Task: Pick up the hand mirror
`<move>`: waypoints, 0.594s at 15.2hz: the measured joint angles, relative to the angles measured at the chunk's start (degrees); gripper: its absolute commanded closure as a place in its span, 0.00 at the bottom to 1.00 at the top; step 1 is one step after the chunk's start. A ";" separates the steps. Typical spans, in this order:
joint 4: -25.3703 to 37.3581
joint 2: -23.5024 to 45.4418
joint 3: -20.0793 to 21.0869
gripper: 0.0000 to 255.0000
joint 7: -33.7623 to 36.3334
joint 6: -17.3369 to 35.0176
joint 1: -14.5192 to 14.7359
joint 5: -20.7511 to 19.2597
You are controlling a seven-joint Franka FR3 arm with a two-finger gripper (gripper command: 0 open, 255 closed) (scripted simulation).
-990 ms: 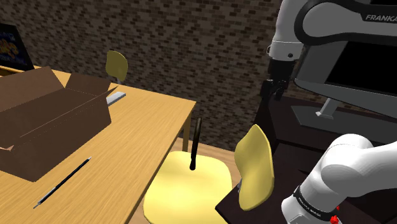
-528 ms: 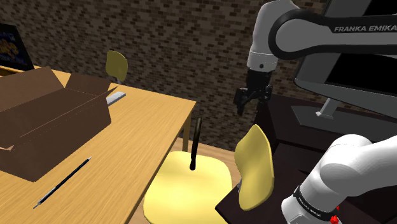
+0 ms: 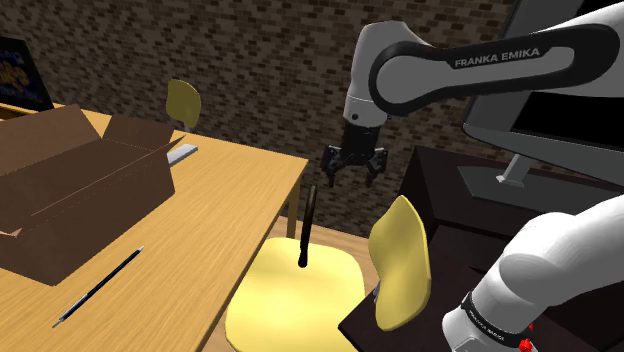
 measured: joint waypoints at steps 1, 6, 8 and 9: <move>0.80 2.07 1.10 0.00 2.45 1.70 -0.71 -0.07; 6.16 12.99 6.99 0.00 16.71 9.40 -3.69 -2.09; 7.39 15.35 7.84 0.00 19.60 10.84 -4.29 -3.03; 7.13 15.70 7.93 0.00 19.94 11.50 -4.39 -3.14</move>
